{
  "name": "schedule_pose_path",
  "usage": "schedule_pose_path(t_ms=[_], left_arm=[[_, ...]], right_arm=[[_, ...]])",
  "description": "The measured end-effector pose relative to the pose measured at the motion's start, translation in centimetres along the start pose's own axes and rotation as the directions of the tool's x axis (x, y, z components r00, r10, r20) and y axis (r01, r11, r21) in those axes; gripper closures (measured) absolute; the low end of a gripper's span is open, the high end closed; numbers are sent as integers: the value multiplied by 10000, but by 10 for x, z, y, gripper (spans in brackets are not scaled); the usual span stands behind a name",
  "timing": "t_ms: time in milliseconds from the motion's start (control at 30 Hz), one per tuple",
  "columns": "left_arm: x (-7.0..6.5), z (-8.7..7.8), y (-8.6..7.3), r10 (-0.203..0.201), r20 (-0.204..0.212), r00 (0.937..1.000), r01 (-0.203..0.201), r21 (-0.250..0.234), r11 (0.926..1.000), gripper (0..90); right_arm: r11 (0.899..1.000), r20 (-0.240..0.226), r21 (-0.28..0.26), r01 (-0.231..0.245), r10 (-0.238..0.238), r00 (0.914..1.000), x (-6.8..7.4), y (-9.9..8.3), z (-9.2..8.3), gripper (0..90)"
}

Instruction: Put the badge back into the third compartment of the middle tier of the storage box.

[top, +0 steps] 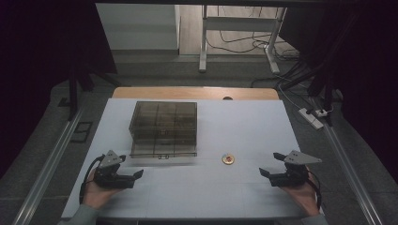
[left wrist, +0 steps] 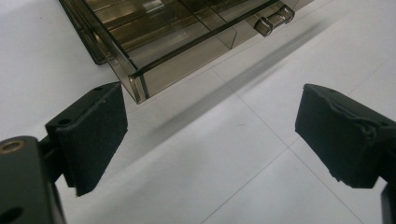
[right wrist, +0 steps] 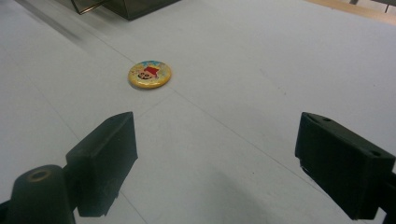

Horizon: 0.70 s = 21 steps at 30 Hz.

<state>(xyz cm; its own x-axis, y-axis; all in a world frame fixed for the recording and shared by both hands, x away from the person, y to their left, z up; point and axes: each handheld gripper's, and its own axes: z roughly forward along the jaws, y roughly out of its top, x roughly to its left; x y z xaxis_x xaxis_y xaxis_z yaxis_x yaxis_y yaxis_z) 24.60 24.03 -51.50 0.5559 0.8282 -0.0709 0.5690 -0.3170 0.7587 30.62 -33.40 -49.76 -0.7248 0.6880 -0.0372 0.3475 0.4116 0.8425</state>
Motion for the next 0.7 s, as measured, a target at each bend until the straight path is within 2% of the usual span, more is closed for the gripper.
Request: schedule_pose_path(t_ms=[200,700], left_arm=[[0,1,0,-18,142,9999,19,-70,10000,96],[2,3,0,-56,118,9999,58,-115,9999,99]], right_arm=[[10000,-86,68,46,-45,10000,0,-1,0,134],[9997,-211,263,-15,20,9998,0,-4,4,148]])
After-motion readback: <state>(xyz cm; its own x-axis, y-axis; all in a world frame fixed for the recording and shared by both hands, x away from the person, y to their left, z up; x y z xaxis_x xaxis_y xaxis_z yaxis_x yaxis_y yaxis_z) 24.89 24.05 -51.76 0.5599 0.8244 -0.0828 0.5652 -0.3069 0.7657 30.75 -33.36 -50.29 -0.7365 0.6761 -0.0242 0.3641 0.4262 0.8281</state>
